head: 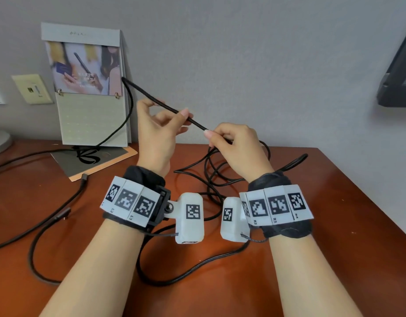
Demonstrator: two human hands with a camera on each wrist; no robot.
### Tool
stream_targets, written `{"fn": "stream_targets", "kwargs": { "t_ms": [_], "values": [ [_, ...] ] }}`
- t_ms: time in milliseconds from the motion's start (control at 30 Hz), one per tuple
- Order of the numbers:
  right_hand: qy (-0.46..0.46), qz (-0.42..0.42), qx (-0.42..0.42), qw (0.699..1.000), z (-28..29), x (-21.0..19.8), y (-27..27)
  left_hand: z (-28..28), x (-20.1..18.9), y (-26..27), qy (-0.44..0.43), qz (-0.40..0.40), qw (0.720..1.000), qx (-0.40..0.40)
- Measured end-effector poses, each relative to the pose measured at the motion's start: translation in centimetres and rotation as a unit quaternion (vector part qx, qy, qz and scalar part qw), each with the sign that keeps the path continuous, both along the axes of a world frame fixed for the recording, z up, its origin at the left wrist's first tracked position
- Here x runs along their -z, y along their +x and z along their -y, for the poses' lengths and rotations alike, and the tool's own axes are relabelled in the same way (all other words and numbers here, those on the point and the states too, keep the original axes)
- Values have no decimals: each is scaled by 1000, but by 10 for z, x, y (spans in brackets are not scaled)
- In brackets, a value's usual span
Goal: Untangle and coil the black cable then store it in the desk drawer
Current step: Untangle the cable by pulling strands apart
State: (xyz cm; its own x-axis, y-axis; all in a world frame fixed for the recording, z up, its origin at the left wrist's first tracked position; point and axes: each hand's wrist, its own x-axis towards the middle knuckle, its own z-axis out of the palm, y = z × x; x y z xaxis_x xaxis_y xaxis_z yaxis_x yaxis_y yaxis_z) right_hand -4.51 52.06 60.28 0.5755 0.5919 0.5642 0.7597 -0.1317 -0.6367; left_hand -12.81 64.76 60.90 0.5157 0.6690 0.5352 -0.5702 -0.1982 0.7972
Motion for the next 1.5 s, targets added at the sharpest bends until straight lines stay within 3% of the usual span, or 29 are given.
{"fn": "stream_targets", "kwargs": {
  "t_ms": [267,533,833,1133,1300,1500],
  "values": [
    [1,10,-3,1000,-1,2,3,-11,-2,-4,-29,34,997,-64],
    [2,13,-7,1000,-4,1,0,7,0,0,15,-14,999,26],
    [10,-12,-20,1000,3,1,2,-27,-6,-13,-81,86,991,-63],
    [11,-1,10,1000,3,-1,2,4,-1,0,-18,-10,999,31],
    [-2,-7,-2,1000,3,-1,1,-2,-2,-2,-12,6,1000,-5],
    [-1,-4,24,1000,10,1,10,-18,-4,-10,-85,38,995,-42]
  ]
}}
